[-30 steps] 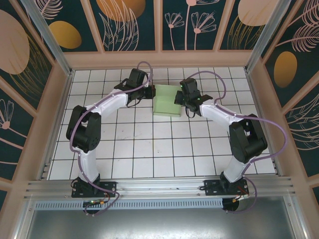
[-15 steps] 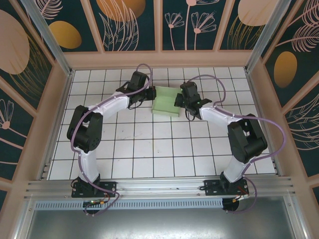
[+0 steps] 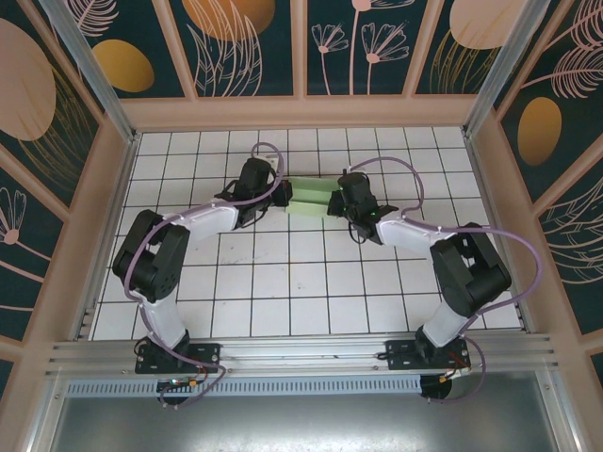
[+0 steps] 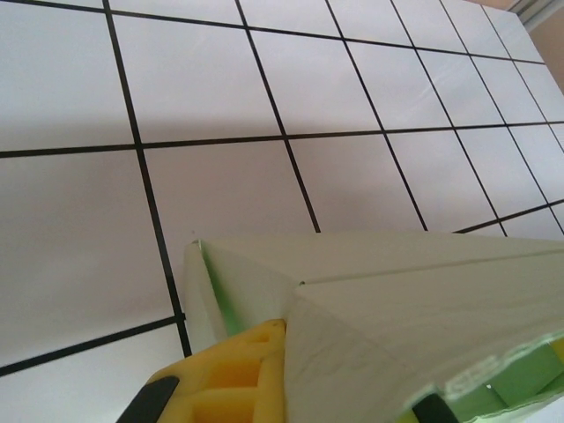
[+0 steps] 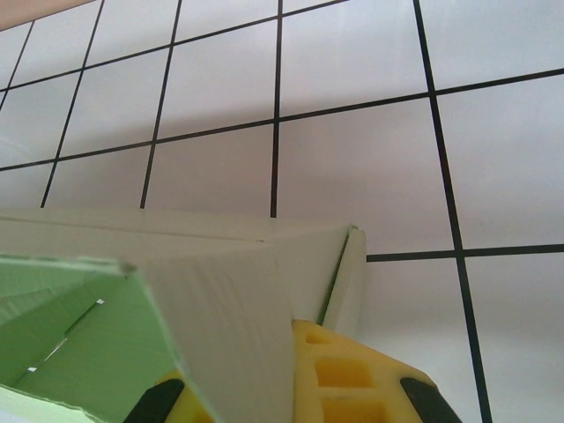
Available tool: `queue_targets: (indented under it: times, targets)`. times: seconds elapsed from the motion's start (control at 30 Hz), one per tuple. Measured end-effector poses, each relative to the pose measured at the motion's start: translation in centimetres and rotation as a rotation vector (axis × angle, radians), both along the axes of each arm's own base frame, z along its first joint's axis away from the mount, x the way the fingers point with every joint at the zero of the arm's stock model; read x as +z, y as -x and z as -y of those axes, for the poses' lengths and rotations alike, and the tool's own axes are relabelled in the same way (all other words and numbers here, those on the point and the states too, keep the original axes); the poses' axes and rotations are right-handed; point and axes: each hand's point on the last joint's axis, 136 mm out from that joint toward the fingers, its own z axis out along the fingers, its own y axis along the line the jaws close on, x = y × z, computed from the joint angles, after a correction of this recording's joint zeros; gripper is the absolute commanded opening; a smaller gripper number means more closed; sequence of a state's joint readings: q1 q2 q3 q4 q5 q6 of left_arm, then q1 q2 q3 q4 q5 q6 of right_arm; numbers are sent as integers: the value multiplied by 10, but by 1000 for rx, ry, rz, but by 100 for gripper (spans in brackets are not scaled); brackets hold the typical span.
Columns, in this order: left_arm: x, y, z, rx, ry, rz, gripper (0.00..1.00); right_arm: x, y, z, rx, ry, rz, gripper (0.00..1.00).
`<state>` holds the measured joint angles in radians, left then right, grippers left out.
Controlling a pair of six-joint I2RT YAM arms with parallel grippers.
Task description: Fold the paper box
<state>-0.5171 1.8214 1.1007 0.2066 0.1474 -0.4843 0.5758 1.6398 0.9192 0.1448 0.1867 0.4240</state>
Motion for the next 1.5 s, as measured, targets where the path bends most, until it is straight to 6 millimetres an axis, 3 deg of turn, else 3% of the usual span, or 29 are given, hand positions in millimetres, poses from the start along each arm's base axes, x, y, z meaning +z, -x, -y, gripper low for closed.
queue_targets:
  times: [0.6,1.5]
  targets:
    - [-1,44,-12,17,21,132,0,-1,40,-3,103,16,148,0]
    - [-8,58,-20,4,11,193,0,-8,50,-10,100,-3,163,0]
